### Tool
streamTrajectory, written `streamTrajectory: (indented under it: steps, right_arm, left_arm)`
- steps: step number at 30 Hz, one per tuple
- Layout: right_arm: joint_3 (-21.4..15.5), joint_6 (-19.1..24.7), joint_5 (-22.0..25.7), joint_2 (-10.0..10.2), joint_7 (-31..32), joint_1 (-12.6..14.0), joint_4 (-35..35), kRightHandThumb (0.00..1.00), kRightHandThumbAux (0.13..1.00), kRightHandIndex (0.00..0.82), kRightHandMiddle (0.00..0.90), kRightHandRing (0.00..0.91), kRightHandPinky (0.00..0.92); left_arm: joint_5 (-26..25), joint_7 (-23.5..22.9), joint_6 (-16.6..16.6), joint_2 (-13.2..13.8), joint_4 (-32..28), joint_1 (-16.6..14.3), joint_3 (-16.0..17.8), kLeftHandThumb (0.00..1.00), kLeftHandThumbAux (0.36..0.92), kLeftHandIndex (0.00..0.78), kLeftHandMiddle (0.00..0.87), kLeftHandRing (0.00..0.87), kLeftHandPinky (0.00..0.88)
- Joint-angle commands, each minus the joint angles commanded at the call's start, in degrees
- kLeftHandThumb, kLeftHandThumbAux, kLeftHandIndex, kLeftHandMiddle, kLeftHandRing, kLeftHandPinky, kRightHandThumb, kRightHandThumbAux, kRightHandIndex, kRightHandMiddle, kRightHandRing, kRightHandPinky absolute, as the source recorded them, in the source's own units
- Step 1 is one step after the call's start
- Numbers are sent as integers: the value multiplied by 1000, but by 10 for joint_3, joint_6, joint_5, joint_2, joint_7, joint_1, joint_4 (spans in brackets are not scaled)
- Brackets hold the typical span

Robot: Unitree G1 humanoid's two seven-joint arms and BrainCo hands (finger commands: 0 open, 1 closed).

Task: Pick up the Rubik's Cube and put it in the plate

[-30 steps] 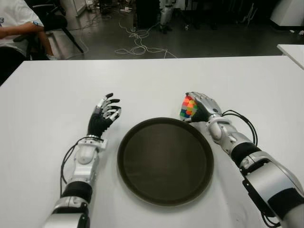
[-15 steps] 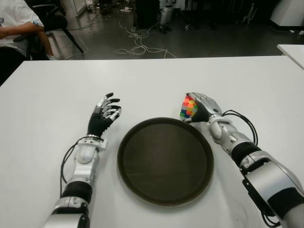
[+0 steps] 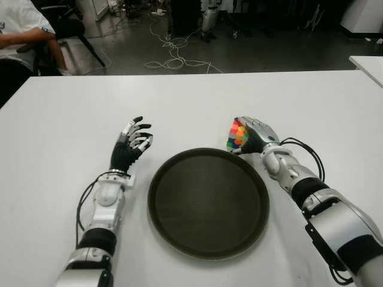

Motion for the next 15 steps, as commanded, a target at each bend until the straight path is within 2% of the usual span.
streamTrajectory:
  steps: [9,12,14,15]
  right_arm:
    - [6,-3,-2,-2,5,-1,2,0,755,39,84,128,181]
    - [9,-8,-5,-4,1,-1,2,0,765,45,109,151,210]
    - [12,-12,-7,-6,-4,0,1,21,775,60,137,178,239]
    - [13,-14,-7,-7,-6,0,1,63,785,83,167,203,262]
  left_arm:
    - [2,1,1,0,0,0,-1,567,699,150,271,325,363]
    - [4,4,1,0,1,-1,-2,564,702,146,268,322,360]
    - [3,4,0,0,2,-1,-1,566,704,146,266,320,355]
    - [3,3,0,0,2,-1,-1,570,707,147,266,319,351]
